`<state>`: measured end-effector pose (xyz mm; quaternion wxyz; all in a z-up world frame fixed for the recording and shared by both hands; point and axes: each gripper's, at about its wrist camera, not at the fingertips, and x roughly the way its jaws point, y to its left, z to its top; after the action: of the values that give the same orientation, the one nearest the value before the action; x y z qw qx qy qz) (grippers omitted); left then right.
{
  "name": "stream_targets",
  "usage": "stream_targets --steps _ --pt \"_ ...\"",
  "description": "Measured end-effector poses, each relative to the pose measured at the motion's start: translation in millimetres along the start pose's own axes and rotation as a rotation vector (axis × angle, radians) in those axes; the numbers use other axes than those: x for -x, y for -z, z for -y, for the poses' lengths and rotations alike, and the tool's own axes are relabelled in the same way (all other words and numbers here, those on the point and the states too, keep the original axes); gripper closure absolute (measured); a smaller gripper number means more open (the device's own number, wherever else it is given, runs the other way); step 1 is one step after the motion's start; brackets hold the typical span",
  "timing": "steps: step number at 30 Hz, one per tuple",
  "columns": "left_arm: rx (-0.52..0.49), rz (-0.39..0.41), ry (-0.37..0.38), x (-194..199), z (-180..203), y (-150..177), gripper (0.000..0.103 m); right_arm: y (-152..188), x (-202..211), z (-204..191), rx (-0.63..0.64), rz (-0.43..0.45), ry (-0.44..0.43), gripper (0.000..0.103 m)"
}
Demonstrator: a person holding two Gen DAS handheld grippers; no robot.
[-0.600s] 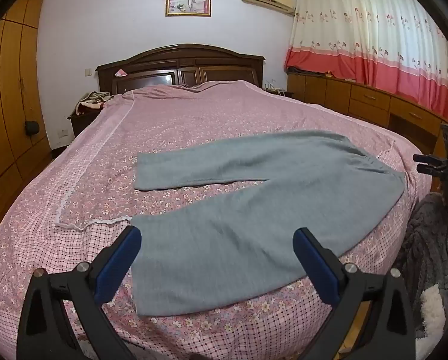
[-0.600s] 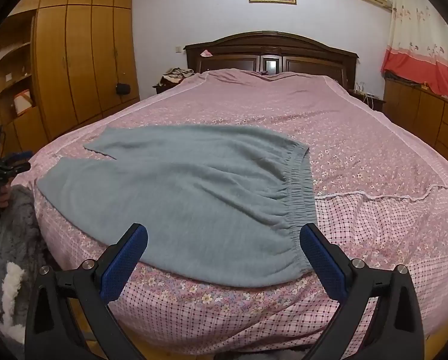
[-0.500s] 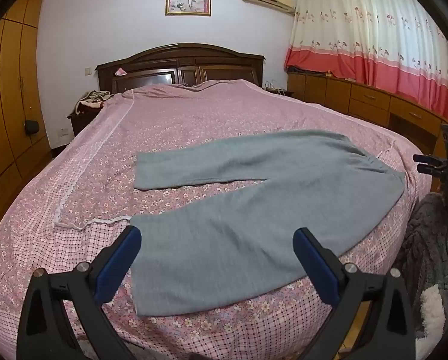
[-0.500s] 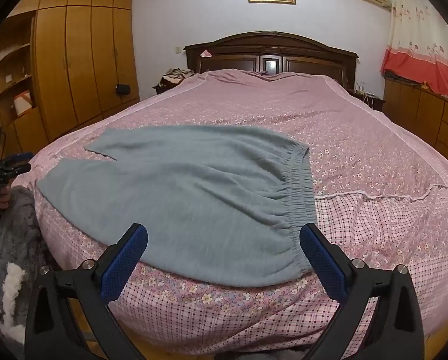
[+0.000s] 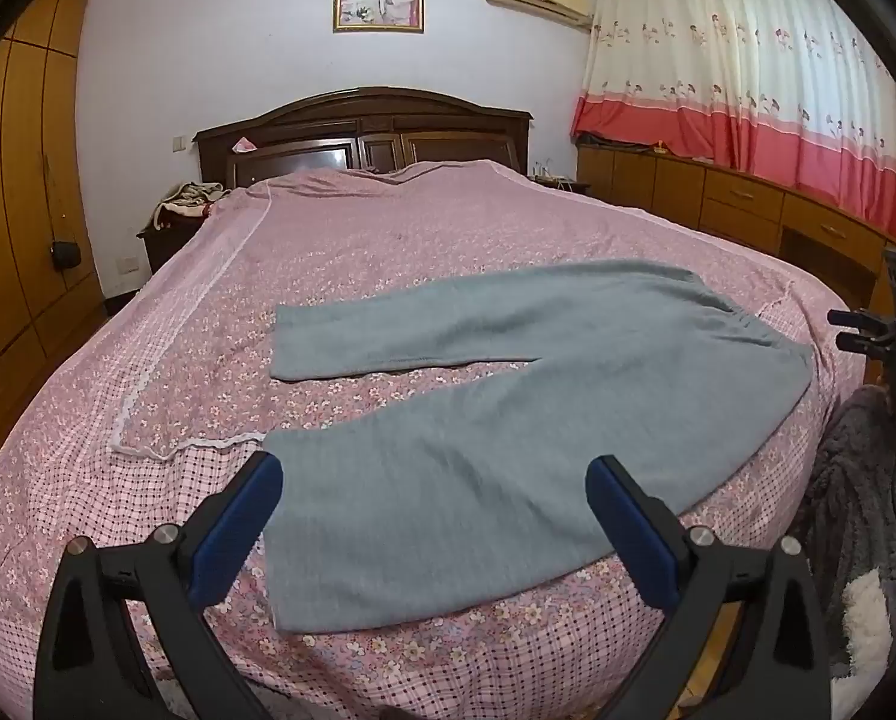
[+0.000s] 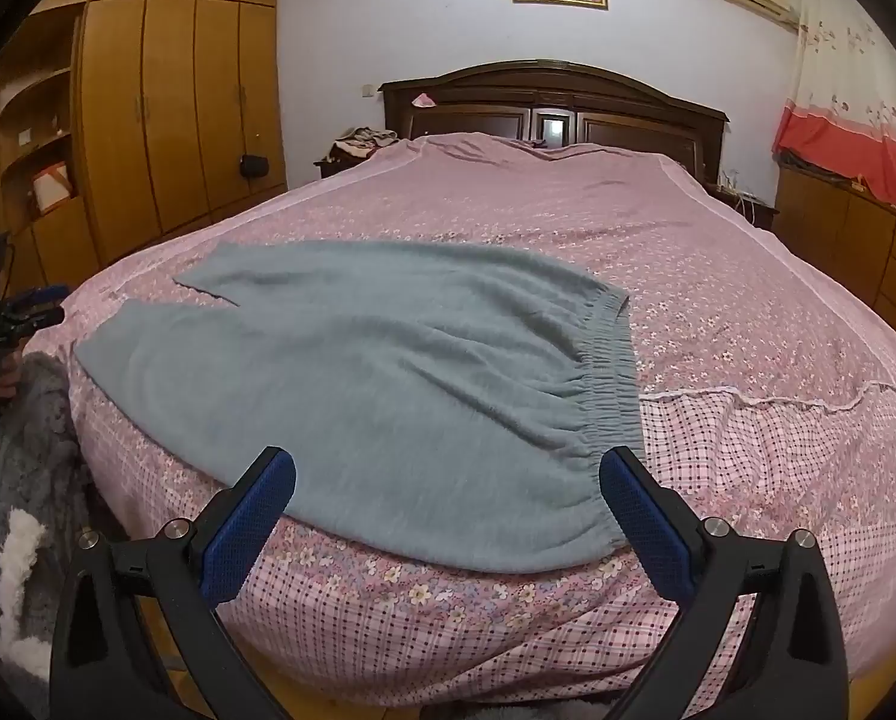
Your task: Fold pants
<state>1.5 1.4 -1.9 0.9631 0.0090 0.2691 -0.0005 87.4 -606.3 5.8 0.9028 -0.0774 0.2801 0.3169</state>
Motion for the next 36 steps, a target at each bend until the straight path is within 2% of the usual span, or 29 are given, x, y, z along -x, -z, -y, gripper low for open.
stream_targets --steps 36 --pt "0.016 0.009 0.006 2.2 -3.8 1.0 0.000 2.3 -4.4 -0.6 0.016 -0.017 0.011 0.000"
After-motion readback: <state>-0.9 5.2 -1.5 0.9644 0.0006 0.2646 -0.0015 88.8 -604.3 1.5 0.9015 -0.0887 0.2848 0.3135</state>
